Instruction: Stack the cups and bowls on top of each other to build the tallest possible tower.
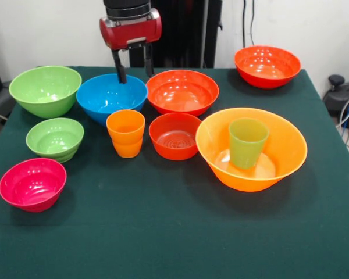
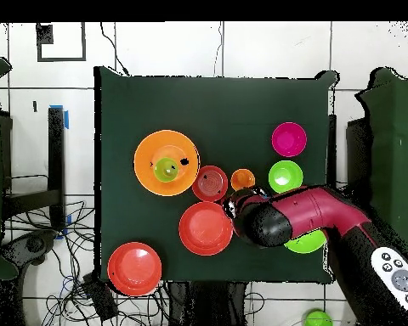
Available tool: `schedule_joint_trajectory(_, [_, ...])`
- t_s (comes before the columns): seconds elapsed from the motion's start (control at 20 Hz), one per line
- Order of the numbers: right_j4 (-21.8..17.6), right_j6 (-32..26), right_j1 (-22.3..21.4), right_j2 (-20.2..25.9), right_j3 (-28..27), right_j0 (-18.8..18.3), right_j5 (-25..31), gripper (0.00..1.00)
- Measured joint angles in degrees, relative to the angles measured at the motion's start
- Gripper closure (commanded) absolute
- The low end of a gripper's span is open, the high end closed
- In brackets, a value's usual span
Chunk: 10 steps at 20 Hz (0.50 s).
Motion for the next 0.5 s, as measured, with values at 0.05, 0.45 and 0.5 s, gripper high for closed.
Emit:
schedule_joint_trajectory(0.05, [2.2,0.0,0.0,0.0,0.0,-0.2,1.4,0.0])
schedule_joint_trajectory(0.45, [10.1,0.0,0.0,0.0,-0.2,-1.0,10.1,0.0])
schedule_joint_trajectory(0.5, [10.4,0.0,0.0,0.0,-0.2,-1.0,10.8,0.0])
